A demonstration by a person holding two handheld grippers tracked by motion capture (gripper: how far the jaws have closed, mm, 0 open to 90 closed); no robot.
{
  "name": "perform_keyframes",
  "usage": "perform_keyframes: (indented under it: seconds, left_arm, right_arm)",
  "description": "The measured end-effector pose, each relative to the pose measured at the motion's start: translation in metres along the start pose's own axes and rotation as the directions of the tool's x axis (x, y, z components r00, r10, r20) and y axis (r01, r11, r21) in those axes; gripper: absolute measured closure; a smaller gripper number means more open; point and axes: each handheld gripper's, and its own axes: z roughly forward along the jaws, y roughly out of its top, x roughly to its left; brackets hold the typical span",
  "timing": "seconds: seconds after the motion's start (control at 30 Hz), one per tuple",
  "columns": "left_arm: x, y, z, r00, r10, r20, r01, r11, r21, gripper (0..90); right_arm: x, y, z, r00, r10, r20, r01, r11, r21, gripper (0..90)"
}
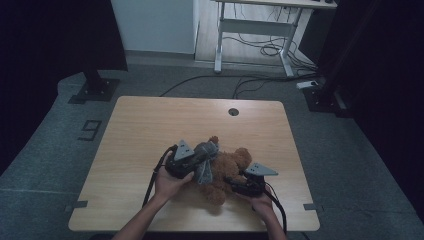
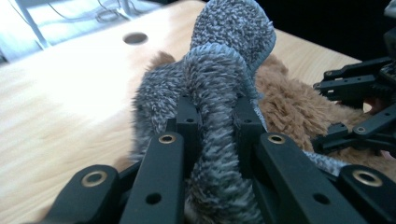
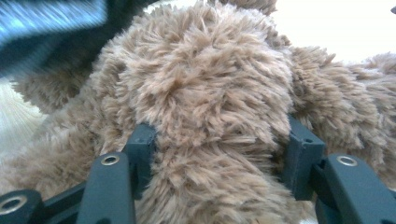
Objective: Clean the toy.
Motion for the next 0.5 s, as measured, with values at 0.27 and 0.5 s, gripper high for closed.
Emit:
perform_keyframes:
  seconds: [0.27,0.5]
  left_arm:
    - [0.008,-0.007,-0.030,0.9979,0.003,-0.065,-0.007,0.9988,-0.048,77.4]
    - [0.037,-0.031,-0.043,0.9911,-0.059,-0.119,0.058,0.9983,-0.009,77.4]
  right_arm:
    - [-0.001,0.000,0.000,1.0000,0.005,-0.002,-0.005,1.000,0.001,42.9]
    - [-0.002,0.000,0.000,0.9999,0.013,-0.005,-0.013,1.000,-0.002,42.8]
